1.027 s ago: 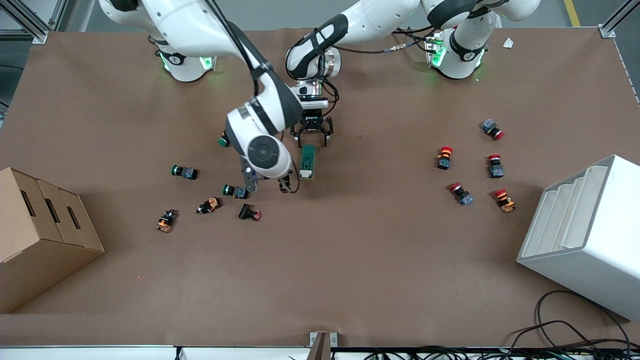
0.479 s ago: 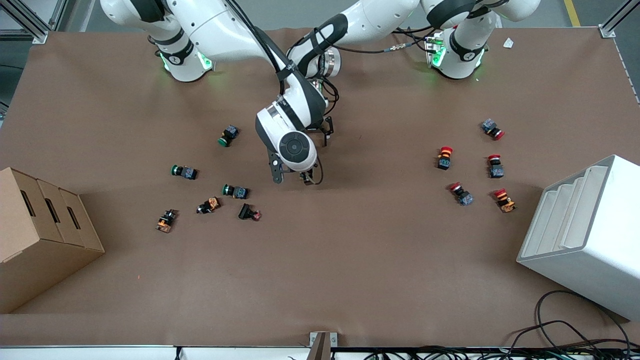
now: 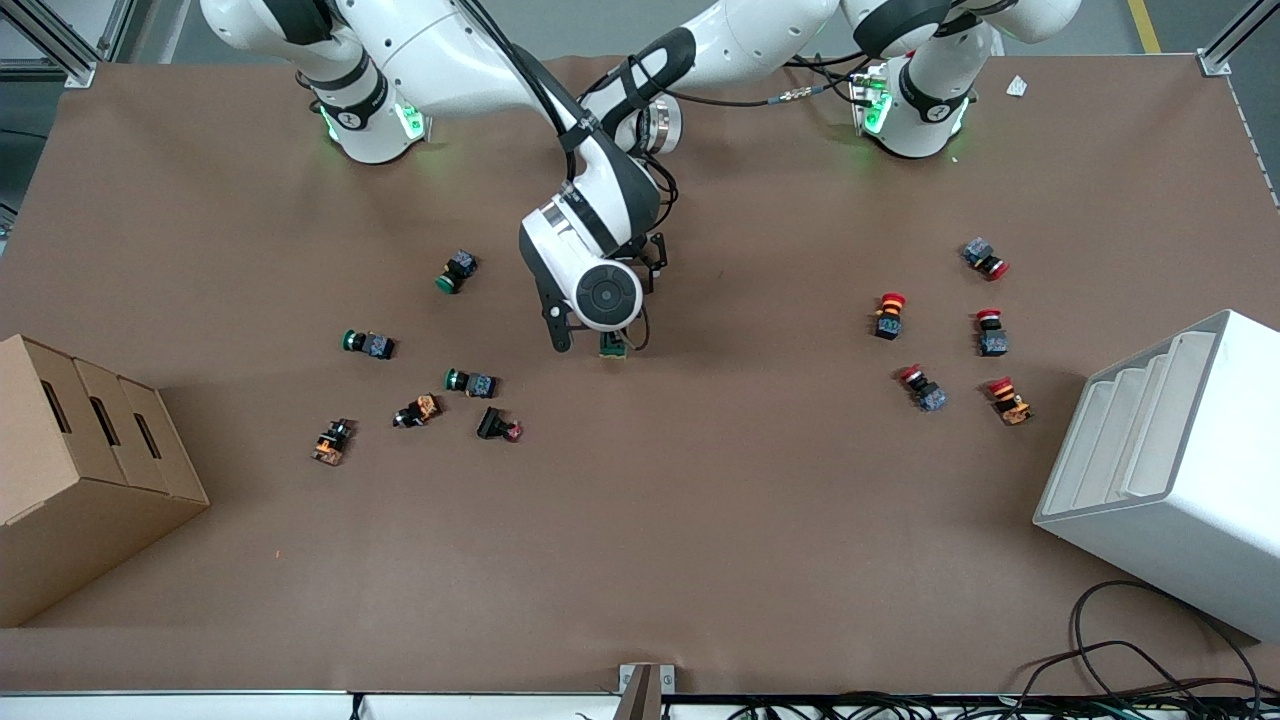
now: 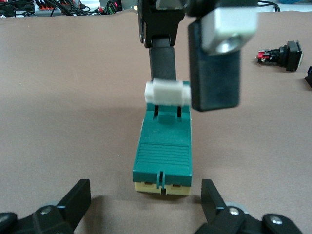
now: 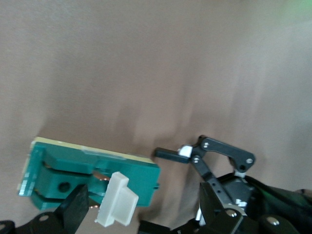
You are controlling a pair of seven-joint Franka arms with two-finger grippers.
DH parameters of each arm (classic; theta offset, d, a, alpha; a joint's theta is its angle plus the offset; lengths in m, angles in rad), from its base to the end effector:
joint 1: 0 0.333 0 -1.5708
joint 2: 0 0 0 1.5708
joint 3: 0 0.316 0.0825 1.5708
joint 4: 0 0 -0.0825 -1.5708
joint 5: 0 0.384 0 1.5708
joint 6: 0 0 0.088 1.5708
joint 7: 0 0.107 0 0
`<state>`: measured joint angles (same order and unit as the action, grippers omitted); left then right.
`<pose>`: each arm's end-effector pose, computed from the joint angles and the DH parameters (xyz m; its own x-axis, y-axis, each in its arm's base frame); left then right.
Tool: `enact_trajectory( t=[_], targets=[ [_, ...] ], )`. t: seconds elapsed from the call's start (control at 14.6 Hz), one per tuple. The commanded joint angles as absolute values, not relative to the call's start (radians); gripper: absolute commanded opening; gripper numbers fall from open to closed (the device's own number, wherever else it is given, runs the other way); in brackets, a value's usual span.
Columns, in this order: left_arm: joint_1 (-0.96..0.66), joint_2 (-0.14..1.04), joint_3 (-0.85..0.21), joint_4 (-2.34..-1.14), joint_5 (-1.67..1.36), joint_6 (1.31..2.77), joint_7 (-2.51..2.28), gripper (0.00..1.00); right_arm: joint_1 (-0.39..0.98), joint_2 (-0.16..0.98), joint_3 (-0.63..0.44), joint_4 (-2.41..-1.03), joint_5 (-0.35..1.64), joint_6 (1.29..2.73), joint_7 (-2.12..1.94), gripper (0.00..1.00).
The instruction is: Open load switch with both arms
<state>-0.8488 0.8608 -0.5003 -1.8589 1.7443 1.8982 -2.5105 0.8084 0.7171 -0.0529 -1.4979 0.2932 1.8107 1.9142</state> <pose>0.2055 -0.5665 0.0863 0.5328 0.0022 0.8462 0.0181 -0.9998 -0.0088 0.4659 0.4784 0.2218 0.2736 -0.9604 -0.0522 -0.8563 -0.2679 0.4416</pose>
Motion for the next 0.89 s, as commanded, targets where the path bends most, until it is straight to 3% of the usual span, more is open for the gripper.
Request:
enact_trajectory(
  t=[0.0, 0.48, 0.82],
  targets=[
    [-0.861, 0.865, -0.492, -1.862, 1.761, 1.887, -2.526, 1.00, 0.810, 0.687, -0.049, -1.513, 0.313, 1.729, 1.861, 1.00],
    [-0.862, 0.867, -0.492, -1.862, 1.761, 1.887, -2.525, 1.00, 0.828, 0.701, -0.021, -1.537, 0.299, 1.730, 1.848, 1.00],
    [-0.862, 0.865, -0.492, -1.861, 1.761, 1.887, -2.522, 1.00, 0.734, 0.667, -0.040, -1.511, 0.252, 1.657, 1.659, 1.00]
  ],
)
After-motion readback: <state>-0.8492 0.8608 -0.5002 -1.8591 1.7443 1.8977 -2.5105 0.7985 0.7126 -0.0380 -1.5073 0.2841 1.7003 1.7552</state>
